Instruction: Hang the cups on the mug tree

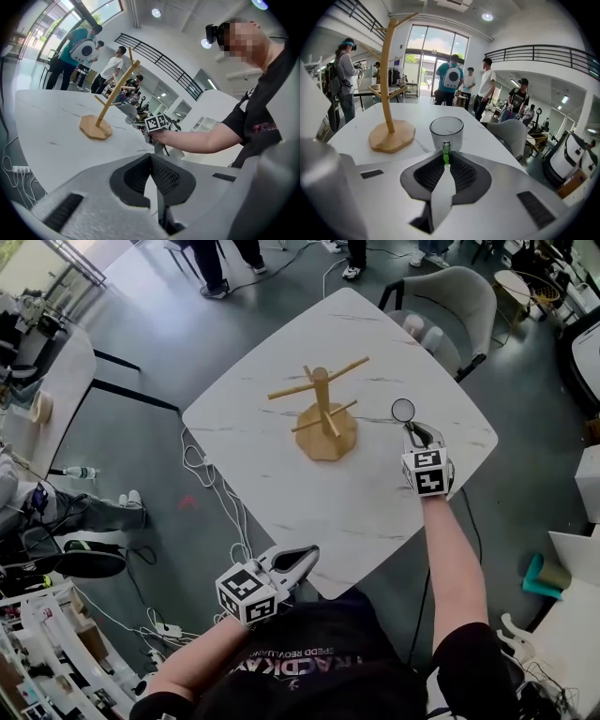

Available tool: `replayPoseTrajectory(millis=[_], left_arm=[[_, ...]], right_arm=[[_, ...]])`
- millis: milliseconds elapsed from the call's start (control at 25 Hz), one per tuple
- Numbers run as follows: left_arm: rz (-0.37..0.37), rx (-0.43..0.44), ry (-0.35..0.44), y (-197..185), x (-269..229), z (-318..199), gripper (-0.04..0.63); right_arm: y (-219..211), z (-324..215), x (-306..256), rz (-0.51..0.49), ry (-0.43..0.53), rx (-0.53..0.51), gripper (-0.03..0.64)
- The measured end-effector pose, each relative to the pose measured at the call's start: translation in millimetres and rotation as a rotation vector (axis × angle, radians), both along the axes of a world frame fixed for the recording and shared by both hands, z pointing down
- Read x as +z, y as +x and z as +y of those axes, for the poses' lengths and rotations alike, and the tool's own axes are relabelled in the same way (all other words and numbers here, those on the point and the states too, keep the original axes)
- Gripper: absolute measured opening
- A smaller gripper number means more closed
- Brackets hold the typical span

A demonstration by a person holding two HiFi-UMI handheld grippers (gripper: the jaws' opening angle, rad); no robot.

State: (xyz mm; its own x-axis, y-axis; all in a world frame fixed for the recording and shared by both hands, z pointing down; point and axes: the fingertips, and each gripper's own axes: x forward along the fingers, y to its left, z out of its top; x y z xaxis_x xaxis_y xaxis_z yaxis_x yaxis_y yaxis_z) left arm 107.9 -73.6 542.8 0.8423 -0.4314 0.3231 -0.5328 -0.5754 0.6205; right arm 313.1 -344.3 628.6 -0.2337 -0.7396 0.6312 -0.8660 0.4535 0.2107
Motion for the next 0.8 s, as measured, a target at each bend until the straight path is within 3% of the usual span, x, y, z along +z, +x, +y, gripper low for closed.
replayPoseTrajectory(millis=[440,800], left_arm=[[0.022,-0.017,0.023,-15.7,-7.0,2.8,-0.003],[0.038,-0.03,0.045,-32.2,-14.7,6.8,-0.003]], right_arm=[[-59.1,-7.3,-52.0,0.26,0.136,-0.243,0.04],[-81.1,-13.6,-63.4,0.521,0.144,-0.347,0.04]])
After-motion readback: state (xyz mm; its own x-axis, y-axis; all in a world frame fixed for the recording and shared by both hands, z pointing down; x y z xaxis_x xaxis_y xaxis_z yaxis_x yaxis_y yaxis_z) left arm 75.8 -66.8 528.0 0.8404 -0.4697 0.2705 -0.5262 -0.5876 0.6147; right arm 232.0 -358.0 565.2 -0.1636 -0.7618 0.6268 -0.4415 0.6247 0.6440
